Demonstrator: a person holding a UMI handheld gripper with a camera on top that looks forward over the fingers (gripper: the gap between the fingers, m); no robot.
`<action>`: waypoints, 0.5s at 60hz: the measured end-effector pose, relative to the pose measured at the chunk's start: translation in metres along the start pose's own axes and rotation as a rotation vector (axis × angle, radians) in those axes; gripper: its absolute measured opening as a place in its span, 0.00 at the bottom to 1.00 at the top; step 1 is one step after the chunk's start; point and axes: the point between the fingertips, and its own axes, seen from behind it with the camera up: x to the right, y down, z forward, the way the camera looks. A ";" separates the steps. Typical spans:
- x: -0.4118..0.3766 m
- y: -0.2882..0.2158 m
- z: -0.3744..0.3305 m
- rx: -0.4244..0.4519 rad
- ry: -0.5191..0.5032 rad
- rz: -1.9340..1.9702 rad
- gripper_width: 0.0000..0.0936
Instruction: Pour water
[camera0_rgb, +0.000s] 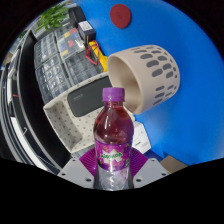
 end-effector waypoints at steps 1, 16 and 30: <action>0.001 0.001 0.000 -0.004 0.004 -0.005 0.42; -0.017 0.012 -0.002 -0.071 0.041 -0.315 0.42; -0.110 -0.036 -0.021 0.040 0.054 -1.045 0.42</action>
